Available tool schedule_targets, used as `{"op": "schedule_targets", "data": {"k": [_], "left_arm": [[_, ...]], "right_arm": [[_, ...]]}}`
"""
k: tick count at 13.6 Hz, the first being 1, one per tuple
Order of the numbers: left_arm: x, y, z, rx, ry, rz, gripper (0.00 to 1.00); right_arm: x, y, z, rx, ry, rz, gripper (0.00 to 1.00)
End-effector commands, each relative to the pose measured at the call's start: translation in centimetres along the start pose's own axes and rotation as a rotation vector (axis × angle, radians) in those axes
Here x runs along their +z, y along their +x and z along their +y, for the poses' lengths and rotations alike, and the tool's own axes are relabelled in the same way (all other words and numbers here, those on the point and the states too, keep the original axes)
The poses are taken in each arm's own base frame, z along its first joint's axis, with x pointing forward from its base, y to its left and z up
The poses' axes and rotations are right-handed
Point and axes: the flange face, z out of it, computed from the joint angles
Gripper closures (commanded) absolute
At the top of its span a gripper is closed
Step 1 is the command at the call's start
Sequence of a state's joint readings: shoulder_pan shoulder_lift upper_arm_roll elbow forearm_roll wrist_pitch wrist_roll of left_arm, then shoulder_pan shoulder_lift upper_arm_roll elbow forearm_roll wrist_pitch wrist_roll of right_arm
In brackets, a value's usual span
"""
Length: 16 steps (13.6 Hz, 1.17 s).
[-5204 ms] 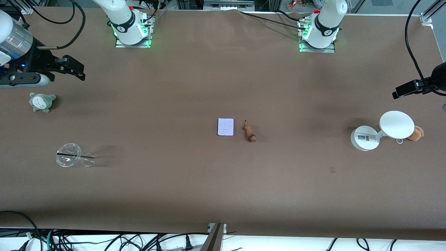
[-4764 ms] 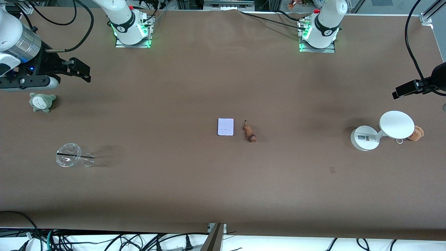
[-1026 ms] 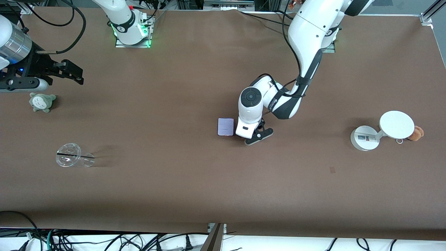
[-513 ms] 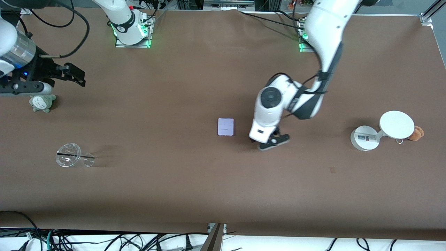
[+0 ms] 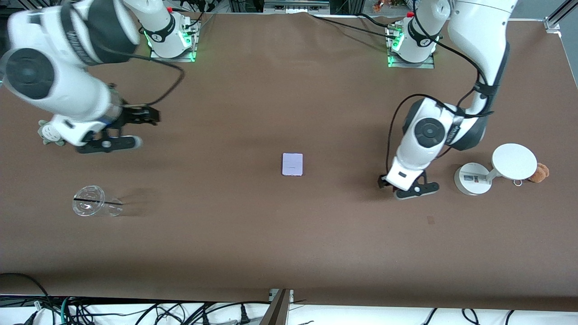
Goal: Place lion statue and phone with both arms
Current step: 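Carry the lion toward the lamp while the right gripper reaches the phone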
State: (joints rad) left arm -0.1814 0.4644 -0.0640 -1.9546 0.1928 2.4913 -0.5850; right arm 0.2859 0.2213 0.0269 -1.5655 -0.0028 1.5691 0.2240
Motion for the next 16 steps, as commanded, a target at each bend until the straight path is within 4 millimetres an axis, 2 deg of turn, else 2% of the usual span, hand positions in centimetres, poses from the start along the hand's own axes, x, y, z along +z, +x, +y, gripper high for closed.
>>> {"op": "schedule_targets", "data": {"k": [1,3,6,8,13,16], "left_arm": [[0.4,-1.1,-3.6,0.063,-0.016,0.022,1.00],[1.2,-0.5,-6.8,0.089,-0.019,0.031,1.00],[2.9,-1.0,-9.5,0.105,-0.039,0.058,1.00],[4.0,-0.6,-11.3,0.111,-0.051,0.085,1.00],[4.9,-1.1,-11.3,0.117,-0.051,0.070,1.00],[5.6,-1.3,-11.3,0.116,-0.056,0.073,1.00]], "right_arm": [[2.7,1.5,-7.1,0.133,0.074,0.012,0.00],[4.9,3.6,-11.9,0.201,0.127,0.063,0.00],[10.0,5.2,-20.0,0.223,0.148,0.083,0.00],[13.1,5.7,-24.6,0.227,0.158,0.110,0.00],[21.0,6.2,-30.8,0.144,0.135,0.201,0.00],[24.1,7.0,-31.5,0.173,0.156,0.216,0.00]]}}
